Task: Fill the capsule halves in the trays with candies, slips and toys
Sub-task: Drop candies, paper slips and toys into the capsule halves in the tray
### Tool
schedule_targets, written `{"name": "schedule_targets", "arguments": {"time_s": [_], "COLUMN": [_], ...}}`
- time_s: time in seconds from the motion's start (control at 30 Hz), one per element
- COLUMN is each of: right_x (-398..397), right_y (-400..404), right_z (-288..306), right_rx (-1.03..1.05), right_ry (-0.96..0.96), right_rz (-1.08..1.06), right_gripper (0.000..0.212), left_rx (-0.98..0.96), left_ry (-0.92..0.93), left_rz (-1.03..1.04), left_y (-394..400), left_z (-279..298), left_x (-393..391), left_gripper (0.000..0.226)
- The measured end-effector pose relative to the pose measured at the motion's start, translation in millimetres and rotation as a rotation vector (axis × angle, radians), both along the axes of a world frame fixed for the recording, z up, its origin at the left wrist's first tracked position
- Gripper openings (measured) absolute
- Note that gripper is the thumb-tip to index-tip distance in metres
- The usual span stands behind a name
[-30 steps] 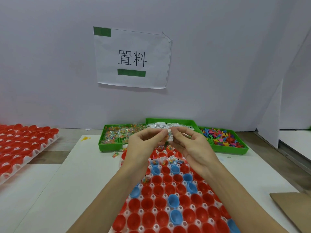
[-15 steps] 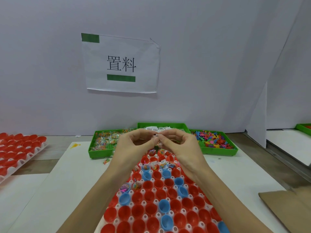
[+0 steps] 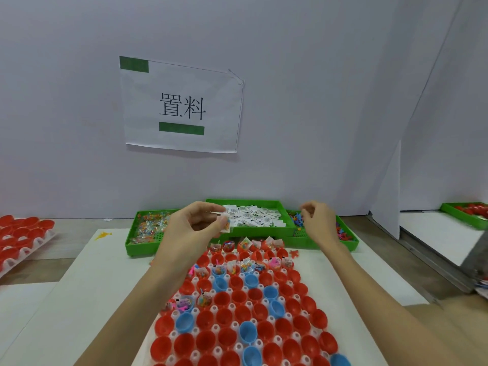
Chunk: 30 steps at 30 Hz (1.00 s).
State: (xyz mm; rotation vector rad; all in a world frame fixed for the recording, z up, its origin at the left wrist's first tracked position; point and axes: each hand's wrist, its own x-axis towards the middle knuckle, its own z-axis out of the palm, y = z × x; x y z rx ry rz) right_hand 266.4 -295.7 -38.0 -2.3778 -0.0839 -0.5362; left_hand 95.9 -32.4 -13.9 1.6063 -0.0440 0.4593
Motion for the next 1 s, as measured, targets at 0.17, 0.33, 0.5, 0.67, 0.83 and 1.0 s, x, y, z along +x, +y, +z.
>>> {"name": "schedule_targets", "arguments": {"time_s": [0.17,0.33,0.5,0.67,0.83,1.0], "right_x": [32,45,50,41,24,-20], "right_y": [-38,-32,-31,-31,-25,1], "right_z": [-28,-26,-30,-35,-34,-9], "right_rx": [-0.457,-0.491,-0.379,-0.273,-0.142,0.285], "right_ry": [0.249,0.355,0.368,0.259,-0.012,-0.2], "right_rz": [-0.148,-0.216,-0.208,-0.159,-0.105,-0.018], "right_gripper": [0.032,0.053,0.024,0.011,0.015,0.013], "left_rx": [0.037,0.045,0.062,0.087,0.103,0.144], "left_ry": [0.017,0.015,0.006,0.024,0.029,0.027], "left_rz": [-0.016,-0.031,-0.037,-0.039,-0.022,0.024], "left_y": [3,5,6,6,5,6], "left_z": [1,4,6,4,3,1], "left_x": [0,-2,-2,-2,-1,-1], "left_gripper": [0.016,0.011,0.01,0.011,0.01,0.013]}}
